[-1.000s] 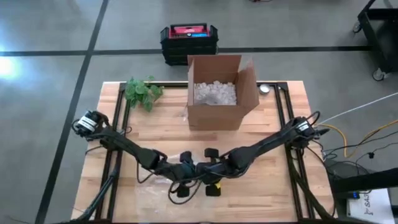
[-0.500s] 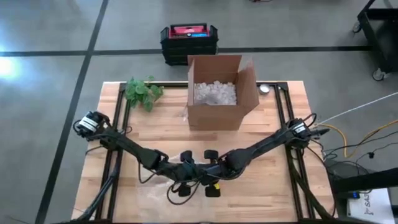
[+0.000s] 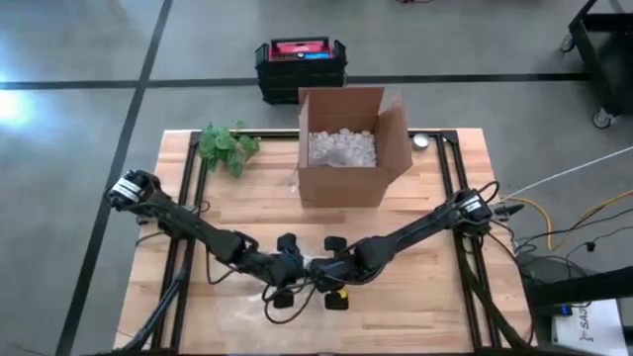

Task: Wrap mug
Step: Wrap the yellow mug with bubble wrap

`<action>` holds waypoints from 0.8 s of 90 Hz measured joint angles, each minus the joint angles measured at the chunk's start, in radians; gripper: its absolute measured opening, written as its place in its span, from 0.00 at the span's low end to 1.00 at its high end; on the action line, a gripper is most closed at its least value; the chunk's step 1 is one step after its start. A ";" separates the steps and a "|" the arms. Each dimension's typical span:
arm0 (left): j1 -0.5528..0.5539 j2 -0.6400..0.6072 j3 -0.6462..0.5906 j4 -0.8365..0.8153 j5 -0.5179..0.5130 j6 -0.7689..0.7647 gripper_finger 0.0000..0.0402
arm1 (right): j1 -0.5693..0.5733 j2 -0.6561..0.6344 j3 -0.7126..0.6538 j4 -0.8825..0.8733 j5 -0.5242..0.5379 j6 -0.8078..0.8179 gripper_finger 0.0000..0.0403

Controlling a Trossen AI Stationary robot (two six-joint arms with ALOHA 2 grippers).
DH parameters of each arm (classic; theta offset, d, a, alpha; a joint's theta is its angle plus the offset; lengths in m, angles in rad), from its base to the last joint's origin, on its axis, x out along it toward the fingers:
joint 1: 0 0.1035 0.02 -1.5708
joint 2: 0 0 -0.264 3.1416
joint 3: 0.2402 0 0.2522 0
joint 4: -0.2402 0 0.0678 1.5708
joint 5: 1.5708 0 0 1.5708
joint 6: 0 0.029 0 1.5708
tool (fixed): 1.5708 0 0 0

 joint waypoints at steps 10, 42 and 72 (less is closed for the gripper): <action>0.000 0.016 0.000 -0.002 -0.012 -0.011 0.00 | -0.013 0.001 -0.008 0.035 -0.001 0.000 0.01; 0.002 0.046 0.001 0.031 -0.018 -0.011 0.00 | -0.056 0.086 -0.015 0.154 -0.037 -0.031 0.00; 0.002 0.047 0.001 0.032 -0.004 -0.009 0.00 | -0.075 0.109 -0.011 0.165 -0.080 -0.039 0.00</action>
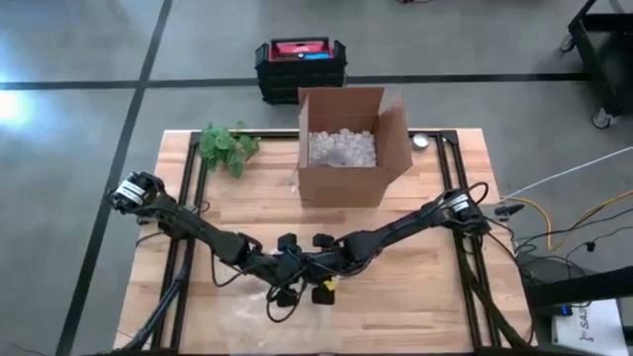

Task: Wrap mug
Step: Wrap the yellow mug with bubble wrap

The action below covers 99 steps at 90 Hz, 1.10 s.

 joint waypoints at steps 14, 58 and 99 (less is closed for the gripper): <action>0.000 0.000 0.000 0.000 0.002 0.002 0.00 | 0.001 -0.038 0.008 -0.008 -0.002 -0.013 0.01; 0.000 0.000 -0.002 -0.001 0.006 0.003 0.00 | 0.009 -0.122 0.049 -0.207 -0.126 0.027 0.01; -0.002 -0.008 -0.009 0.062 0.028 0.011 0.00 | 0.008 -0.084 0.031 -0.156 -0.074 0.015 0.01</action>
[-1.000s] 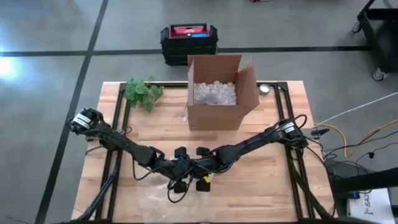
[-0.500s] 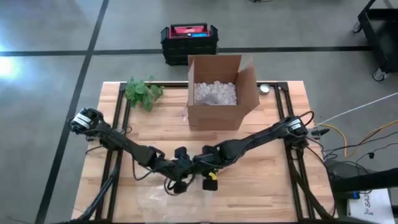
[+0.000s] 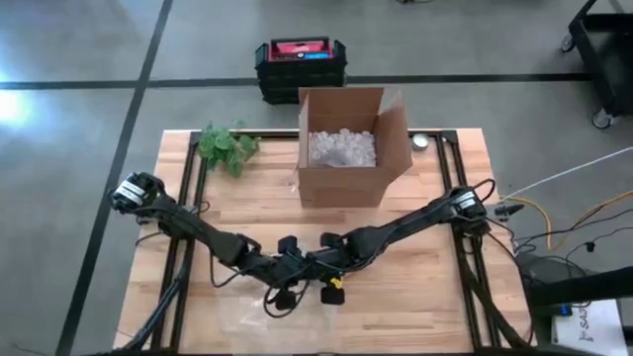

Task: Wrap mug
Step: Wrap the yellow mug with bubble wrap

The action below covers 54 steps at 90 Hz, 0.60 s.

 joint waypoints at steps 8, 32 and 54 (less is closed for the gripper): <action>-0.001 0.000 0.000 0.008 0.006 0.018 0.00 | 0.001 -0.001 0.000 0.004 0.000 -0.004 0.01; -0.002 -0.085 0.003 -0.053 -0.046 0.059 0.00 | -0.003 -0.007 -0.001 0.014 0.025 -0.010 0.01; -0.023 -0.107 0.003 -0.051 -0.050 0.071 0.00 | -0.006 -0.007 0.002 0.010 0.025 -0.020 0.01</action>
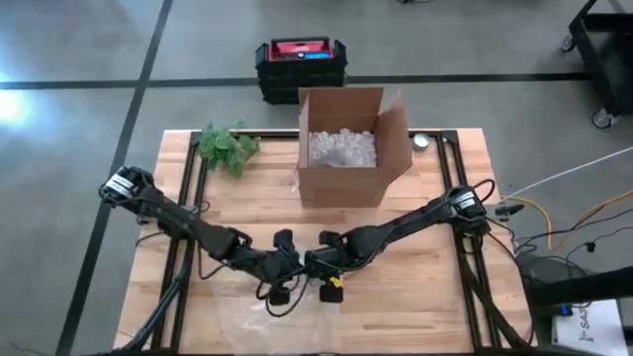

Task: Wrap mug
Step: Wrap the yellow mug with bubble wrap

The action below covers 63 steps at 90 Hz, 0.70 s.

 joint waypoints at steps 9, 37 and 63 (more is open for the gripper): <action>-0.014 0.032 -0.003 0.083 0.002 0.024 0.00 | -0.002 0.000 0.010 -0.002 0.000 -0.009 0.01; -0.013 0.172 -0.003 0.189 0.006 0.044 0.00 | -0.002 0.001 0.025 -0.032 -0.002 -0.018 0.01; -0.007 0.182 -0.004 0.179 -0.042 0.023 0.00 | -0.001 -0.060 0.030 -0.107 -0.002 -0.009 0.01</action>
